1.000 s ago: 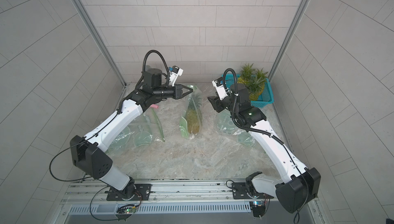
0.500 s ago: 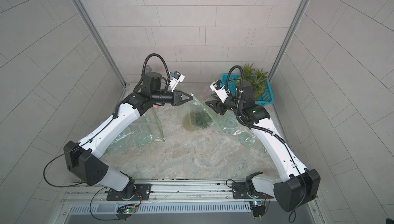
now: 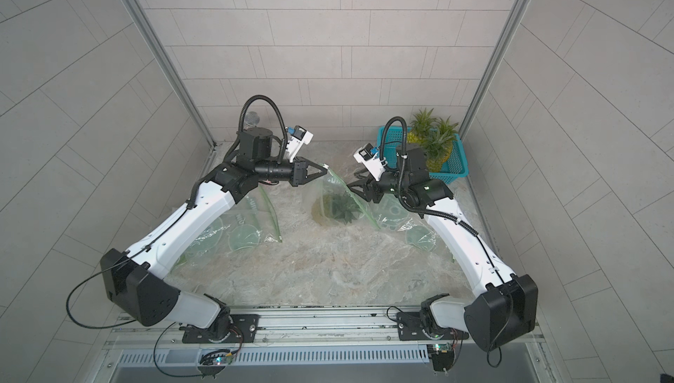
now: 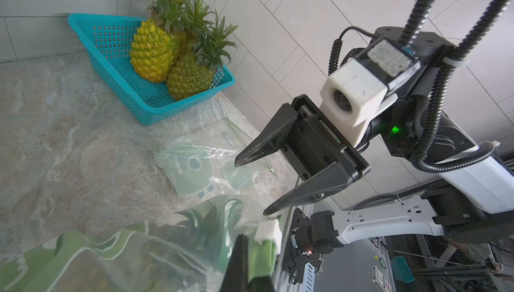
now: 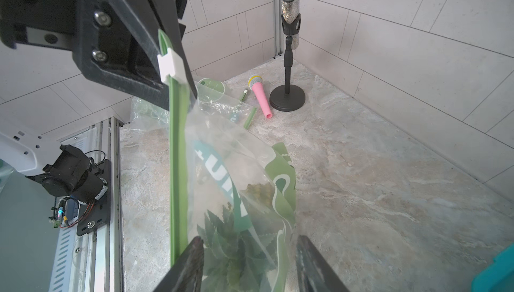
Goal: Open the zip-top bag and take out the pineapple
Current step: Adjust the zipper food storage bag at the center of the board.
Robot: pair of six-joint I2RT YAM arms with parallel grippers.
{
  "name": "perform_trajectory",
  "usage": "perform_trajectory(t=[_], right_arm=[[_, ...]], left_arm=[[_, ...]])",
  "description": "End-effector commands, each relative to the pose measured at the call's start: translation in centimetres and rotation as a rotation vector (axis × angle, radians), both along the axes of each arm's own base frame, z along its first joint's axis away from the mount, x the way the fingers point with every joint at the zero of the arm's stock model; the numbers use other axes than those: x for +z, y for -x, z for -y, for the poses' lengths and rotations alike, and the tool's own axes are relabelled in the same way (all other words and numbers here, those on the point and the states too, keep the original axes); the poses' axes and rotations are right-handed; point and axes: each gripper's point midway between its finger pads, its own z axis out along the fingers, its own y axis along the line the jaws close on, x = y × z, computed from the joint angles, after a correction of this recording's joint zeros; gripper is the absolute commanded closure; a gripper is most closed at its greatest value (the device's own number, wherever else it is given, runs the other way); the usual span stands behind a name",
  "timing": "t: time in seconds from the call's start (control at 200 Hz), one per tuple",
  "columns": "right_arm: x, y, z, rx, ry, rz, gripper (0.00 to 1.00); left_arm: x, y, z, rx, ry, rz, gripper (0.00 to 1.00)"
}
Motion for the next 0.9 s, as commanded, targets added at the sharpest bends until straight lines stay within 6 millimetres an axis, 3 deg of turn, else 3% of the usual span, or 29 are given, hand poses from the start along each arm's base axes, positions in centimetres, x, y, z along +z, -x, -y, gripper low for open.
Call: perform_trajectory(t=[0.0, 0.185, 0.34, 0.535, 0.755, 0.826, 0.896], right_arm=[[2.6, 1.0, 0.5, -0.023, -0.026, 0.08, 0.46], [3.7, 1.1, 1.8, -0.119, -0.022, 0.124, 0.47], [3.5, 2.8, 1.0, -0.032, -0.047, 0.087, 0.49], [1.9, 4.0, -0.5, 0.071, -0.05, 0.006, 0.52], [-0.9, 4.0, -1.1, 0.074, 0.023, -0.058, 0.53], [-1.5, 3.5, -0.9, 0.046, 0.048, -0.062, 0.62], [-1.7, 3.0, -0.6, 0.015, 0.07, -0.056, 0.8]], left_arm=[[1.1, 0.7, -0.3, -0.011, 0.003, 0.068, 1.0], [0.9, 0.6, -0.3, -0.006, -0.004, 0.066, 1.0], [0.9, 0.5, -0.4, 0.001, -0.011, 0.07, 1.0], [0.8, 0.4, -0.6, 0.013, -0.017, 0.072, 1.0], [0.9, 0.3, -0.6, 0.021, -0.019, 0.079, 1.0], [0.9, 0.3, -0.6, 0.021, -0.019, 0.075, 1.0], [0.9, 0.4, -0.7, 0.02, -0.019, 0.075, 1.0]])
